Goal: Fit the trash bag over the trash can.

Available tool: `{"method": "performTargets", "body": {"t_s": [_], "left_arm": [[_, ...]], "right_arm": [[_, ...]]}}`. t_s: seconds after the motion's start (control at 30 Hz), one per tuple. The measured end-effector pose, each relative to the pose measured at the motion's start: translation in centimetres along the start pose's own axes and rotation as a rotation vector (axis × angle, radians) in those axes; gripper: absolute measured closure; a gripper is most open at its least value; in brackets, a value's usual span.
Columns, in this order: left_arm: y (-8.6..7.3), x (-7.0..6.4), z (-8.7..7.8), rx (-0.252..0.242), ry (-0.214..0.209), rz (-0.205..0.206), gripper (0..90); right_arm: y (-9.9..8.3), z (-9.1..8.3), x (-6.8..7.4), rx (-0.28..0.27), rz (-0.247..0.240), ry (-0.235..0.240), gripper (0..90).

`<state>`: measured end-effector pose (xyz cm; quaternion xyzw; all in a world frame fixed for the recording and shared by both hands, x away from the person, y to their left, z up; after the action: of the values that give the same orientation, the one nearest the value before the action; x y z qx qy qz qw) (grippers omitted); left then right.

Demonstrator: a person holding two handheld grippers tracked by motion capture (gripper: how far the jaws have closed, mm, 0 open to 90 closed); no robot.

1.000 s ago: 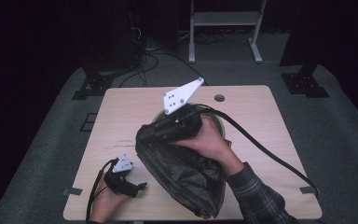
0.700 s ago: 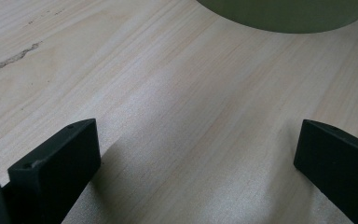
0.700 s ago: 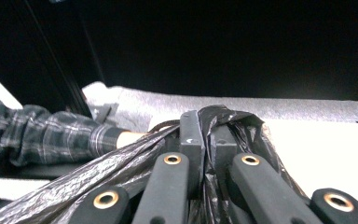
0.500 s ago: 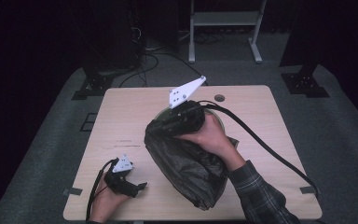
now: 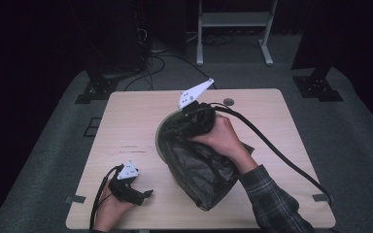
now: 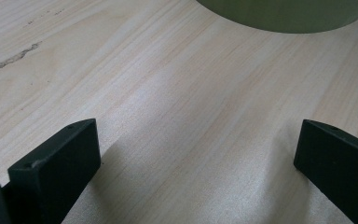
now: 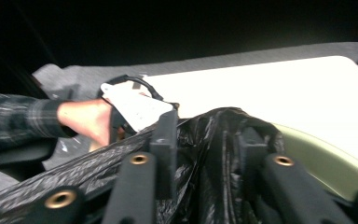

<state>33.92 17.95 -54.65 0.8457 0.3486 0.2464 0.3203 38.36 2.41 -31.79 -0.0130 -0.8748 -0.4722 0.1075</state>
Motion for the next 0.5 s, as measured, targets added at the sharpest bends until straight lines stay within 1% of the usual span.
{"method": "performTargets", "body": {"t_s": [0.07, 0.1, 0.17, 0.2, 0.27, 0.33, 0.4, 0.47, 0.5], "left_arm": [[0.0, 0.0, 0.0, 0.000, 0.000, 0.000, 0.0], [0.0, 0.0, 0.0, 0.000, 0.000, 0.000, 0.0], [0.0, 0.0, 0.0, 0.000, 0.000, 0.000, 0.0], [0.0, 0.0, 0.0, 0.000, 0.000, 0.000, 0.0], [0.0, 0.0, 0.0, 0.000, -0.001, 0.000, 0.0], [0.0, 0.0, 0.0, 0.000, 0.000, 0.000, 0.0], [0.0, 0.0, 0.0, 0.000, 0.001, -0.001, 0.0], [0.0, -0.1, 0.0, -0.001, -0.004, 0.001, 0.0], [0.1, -0.1, 0.0, -0.005, -0.012, 0.001, 0.0]], "right_arm": [[0.1, -0.4, 0.1, 0.003, -0.009, -0.018, 60.0], [0.1, -0.8, 0.2, 0.003, -0.003, -0.022, 57.6], [-0.1, -1.6, 0.1, 0.021, 0.011, -0.034, 52.0], [-0.2, -1.8, 0.1, 0.027, 0.014, -0.036, 51.0], [-0.5, -2.7, 0.2, 0.005, 0.014, -0.036, 48.8], [-0.9, -3.1, 0.0, 0.015, 0.036, -0.033, 45.2], [-1.3, -3.3, 0.1, 0.024, 0.043, -0.035, 44.8], [-1.5, -3.6, 0.2, 0.004, 0.038, -0.030, 46.6], [-1.7, -3.6, 0.1, 0.007, 0.045, -0.026, 46.6]]}}
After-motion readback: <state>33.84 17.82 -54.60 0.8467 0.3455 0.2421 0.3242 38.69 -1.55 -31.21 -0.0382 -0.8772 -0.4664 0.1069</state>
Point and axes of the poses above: each handheld gripper's, and its own axes: z roughly forward along the jaws, y roughly out of its top, x roughly to its left, the point moved 9 cm from there along z, roughly forward along the jaws, and after that the axes turned 15 degrees about y, right-handed, at the moved point
